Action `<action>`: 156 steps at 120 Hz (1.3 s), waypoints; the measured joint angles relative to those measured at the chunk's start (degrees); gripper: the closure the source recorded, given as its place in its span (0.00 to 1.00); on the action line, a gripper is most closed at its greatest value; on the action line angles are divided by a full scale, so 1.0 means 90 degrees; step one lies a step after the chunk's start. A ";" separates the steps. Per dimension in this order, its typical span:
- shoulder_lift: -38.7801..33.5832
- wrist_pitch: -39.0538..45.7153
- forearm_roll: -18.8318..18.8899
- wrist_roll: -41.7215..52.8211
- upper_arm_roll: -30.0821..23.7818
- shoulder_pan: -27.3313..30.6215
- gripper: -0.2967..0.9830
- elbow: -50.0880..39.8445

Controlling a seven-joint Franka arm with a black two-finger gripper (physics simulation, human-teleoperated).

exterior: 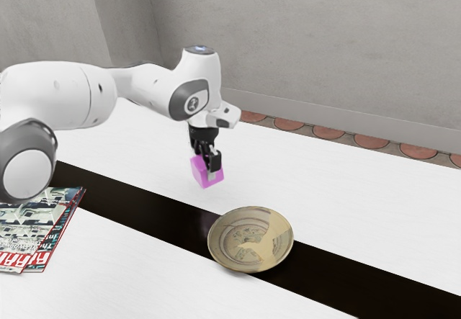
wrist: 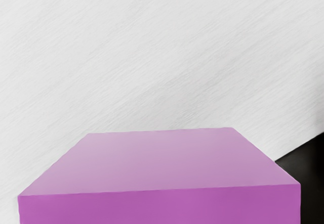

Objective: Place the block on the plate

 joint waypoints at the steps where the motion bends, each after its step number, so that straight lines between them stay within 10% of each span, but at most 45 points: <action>1: -0.0002 -0.0001 0.0000 -0.0008 0.0000 -0.0026 0.47 -0.0001; 73: -0.0538 -0.0054 0.0014 -0.0899 -0.0036 -0.1462 0.47 -0.0787; 156: -0.0427 0.0107 0.0019 -0.1876 -0.0305 -0.1673 0.47 -0.1271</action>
